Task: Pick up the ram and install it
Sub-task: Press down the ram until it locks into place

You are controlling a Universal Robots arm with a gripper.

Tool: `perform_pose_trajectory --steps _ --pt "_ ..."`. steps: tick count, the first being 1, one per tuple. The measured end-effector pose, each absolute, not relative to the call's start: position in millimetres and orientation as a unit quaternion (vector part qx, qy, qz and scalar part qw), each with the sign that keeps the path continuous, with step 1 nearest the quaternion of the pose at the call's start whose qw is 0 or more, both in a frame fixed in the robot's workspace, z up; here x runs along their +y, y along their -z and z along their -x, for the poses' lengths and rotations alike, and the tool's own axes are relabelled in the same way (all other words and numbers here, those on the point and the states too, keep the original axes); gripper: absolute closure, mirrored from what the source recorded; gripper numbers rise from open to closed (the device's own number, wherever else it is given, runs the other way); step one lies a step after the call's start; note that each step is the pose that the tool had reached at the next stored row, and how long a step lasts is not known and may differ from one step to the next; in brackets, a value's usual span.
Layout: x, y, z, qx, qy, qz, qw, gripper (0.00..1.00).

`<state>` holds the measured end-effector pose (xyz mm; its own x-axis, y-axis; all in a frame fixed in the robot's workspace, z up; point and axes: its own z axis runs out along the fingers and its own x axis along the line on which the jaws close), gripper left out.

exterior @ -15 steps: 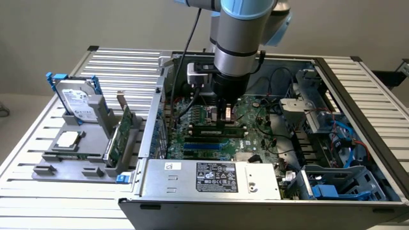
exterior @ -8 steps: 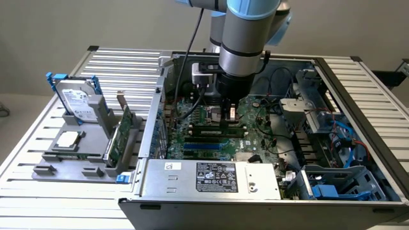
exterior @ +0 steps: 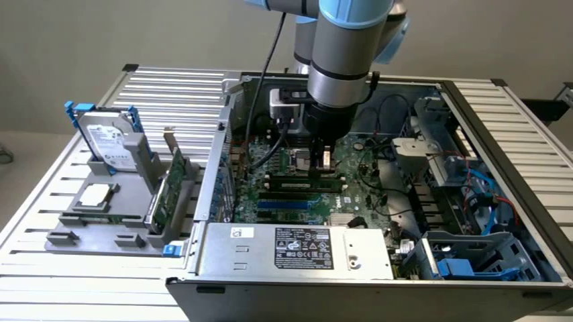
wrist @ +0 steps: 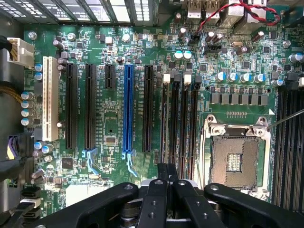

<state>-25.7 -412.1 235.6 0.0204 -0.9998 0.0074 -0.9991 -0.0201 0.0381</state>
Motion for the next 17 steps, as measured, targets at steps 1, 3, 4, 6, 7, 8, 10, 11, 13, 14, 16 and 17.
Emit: perform_pose_trajectory --steps 1,3,4,6,7,8,10,11,13,14,16,17 --pt "-412.2 -235.0 25.8 -0.7 0.011 -0.714 0.016 0.89" --pt "-412.2 -233.2 25.8 -0.7 0.011 -0.714 0.016 0.89" --pt "-412.2 -232.3 25.8 -0.7 0.011 -0.714 0.016 0.89" --pt "-412.2 -230.9 25.8 -0.7 0.011 -0.714 0.016 0.89" --pt "-412.2 -230.3 25.8 -0.7 0.011 -0.714 0.016 0.89" --pt "-412.2 -229.8 25.8 -0.7 0.011 -0.714 0.016 0.89" --pt "-412.3 -229.1 25.8 -0.7 0.011 -0.714 0.016 0.89" --pt "-412.2 -228.8 25.8 -0.7 0.011 -0.714 0.017 0.89" --pt "-412.2 -228.1 25.8 -0.7 0.011 -0.714 0.017 0.89" --pt "-412.2 -227.7 25.8 -0.7 0.011 -0.714 0.017 0.89" --pt "-412.2 -226.5 25.7 -0.7 0.011 -0.714 0.016 0.89" --pt "-412.2 -225.9 25.8 -0.7 0.011 -0.714 0.016 0.89"
